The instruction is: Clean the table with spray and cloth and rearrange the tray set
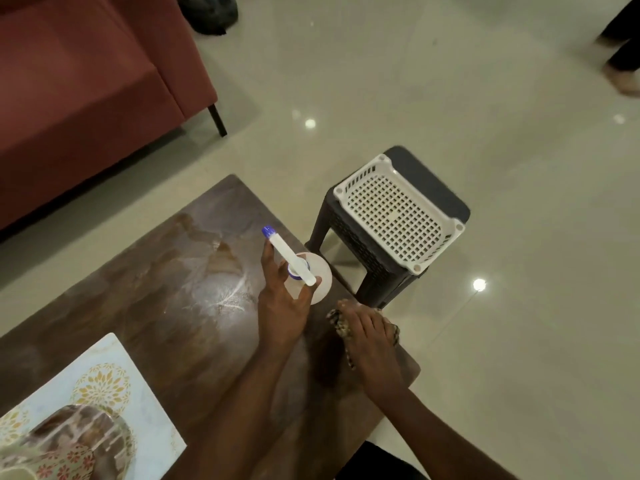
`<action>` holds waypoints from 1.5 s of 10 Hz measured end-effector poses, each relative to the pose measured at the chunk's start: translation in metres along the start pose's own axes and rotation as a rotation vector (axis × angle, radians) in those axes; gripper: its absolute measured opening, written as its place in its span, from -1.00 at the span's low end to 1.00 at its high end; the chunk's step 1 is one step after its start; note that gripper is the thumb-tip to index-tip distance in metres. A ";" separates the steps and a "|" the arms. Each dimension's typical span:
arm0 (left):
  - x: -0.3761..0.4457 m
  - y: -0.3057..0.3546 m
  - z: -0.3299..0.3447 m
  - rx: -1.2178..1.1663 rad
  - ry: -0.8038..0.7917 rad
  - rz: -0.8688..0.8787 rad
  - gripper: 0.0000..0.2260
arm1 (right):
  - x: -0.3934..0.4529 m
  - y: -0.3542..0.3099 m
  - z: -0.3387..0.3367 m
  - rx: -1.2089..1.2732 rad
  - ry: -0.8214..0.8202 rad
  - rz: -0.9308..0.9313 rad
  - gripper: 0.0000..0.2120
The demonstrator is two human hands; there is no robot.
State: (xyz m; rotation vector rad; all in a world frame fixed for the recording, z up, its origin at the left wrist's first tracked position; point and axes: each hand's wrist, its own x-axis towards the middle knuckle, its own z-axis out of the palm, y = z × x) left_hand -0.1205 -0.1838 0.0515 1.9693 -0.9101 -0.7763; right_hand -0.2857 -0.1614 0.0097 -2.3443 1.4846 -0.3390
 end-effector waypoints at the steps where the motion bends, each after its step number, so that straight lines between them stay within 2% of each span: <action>1: 0.027 0.042 0.016 -0.053 -0.021 0.092 -0.17 | 0.042 0.026 -0.034 0.132 0.265 0.123 -0.54; 2: 0.055 0.071 0.039 -0.083 -0.039 0.138 -0.16 | 0.081 0.063 -0.053 0.146 0.356 0.152 -0.49; 3: 0.104 0.106 0.086 -0.060 -0.051 0.165 -0.14 | 0.146 0.120 -0.070 0.125 0.267 0.153 -0.42; 4: 0.133 0.119 0.119 -0.039 -0.056 0.165 -0.14 | 0.180 0.148 -0.068 0.058 0.156 0.136 -0.56; 5: 0.164 0.125 0.161 0.026 -0.071 0.163 -0.15 | 0.209 0.178 -0.055 -0.098 0.056 0.025 -0.55; 6: 0.177 0.119 0.186 0.087 -0.050 0.135 -0.15 | 0.215 0.196 -0.040 -0.158 -0.035 -0.037 -0.43; 7: 0.185 0.107 0.216 0.115 -0.066 0.080 -0.15 | 0.203 0.209 -0.020 -0.211 -0.201 -0.099 -0.42; 9: 0.179 0.090 0.239 0.088 -0.078 0.022 -0.13 | 0.189 0.212 0.011 -0.253 -0.327 -0.003 -0.35; 11: 0.178 0.088 0.243 0.098 -0.037 -0.009 -0.13 | 0.191 0.205 0.013 -0.218 -0.362 0.070 -0.30; 13: 0.174 0.090 0.239 0.101 -0.054 -0.023 -0.09 | 0.194 0.207 0.014 -0.184 -0.342 0.045 -0.33; 14: 0.171 0.086 0.230 0.040 -0.063 -0.013 -0.03 | 0.190 0.210 0.000 -0.161 -0.232 0.045 -0.35; 15: 0.160 0.087 0.202 0.027 -0.031 -0.010 -0.01 | 0.180 0.190 -0.037 -0.085 -0.020 -0.017 -0.41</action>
